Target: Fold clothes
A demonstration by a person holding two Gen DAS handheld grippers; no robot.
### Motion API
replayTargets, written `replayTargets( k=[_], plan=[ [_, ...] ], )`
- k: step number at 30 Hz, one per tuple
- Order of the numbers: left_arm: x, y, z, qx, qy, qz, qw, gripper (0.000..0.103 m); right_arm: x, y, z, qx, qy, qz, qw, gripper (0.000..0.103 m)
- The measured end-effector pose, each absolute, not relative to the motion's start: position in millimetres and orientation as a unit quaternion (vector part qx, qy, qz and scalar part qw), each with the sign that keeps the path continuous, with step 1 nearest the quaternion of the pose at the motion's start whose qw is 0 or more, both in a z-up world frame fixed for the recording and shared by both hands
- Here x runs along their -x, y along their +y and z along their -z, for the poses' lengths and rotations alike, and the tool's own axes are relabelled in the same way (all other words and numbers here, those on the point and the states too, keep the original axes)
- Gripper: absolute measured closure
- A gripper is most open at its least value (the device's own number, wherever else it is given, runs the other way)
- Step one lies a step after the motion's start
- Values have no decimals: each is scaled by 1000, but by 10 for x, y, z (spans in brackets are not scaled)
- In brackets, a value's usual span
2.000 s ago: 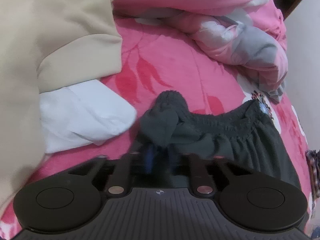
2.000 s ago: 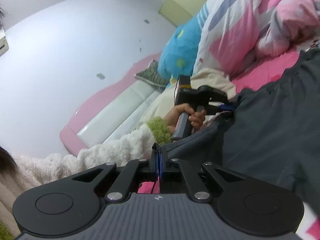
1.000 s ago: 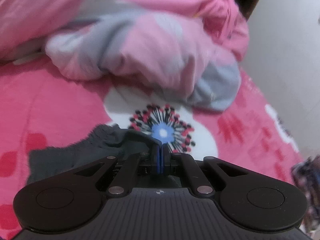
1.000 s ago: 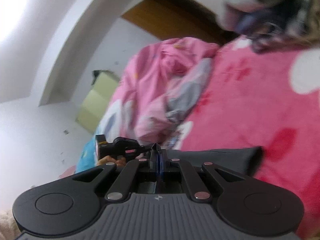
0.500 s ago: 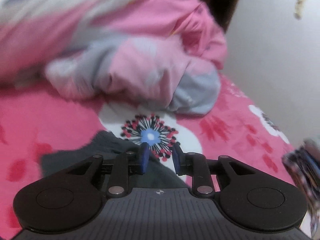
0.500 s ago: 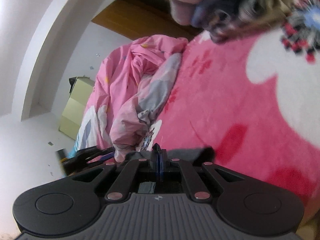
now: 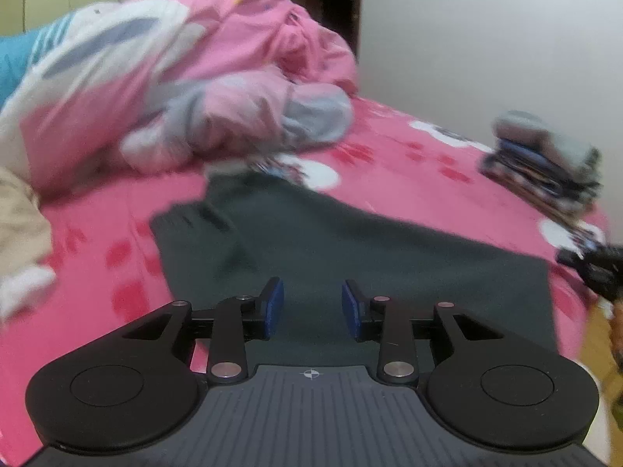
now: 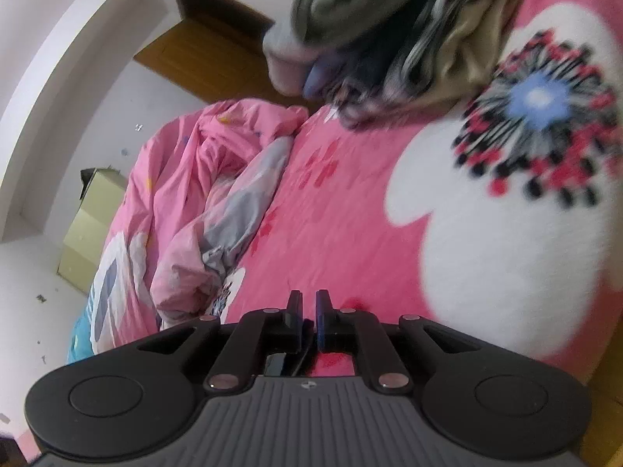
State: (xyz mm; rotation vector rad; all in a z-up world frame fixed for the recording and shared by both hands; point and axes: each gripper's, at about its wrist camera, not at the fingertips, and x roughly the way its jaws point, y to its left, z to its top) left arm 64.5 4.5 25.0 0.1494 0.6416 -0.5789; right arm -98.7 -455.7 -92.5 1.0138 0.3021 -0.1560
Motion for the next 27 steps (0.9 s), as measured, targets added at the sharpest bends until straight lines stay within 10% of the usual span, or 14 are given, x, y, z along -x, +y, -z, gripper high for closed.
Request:
replayTargets(
  k=[13,27],
  plan=[
    [161,-379,581,-137,341,382,848,70,698,-3660,679,-260,320,-25,911,97],
    [78,298,541,-41,321,336,885,70,617,-2753,-250,-114,290,-119,943,95]
  ],
)
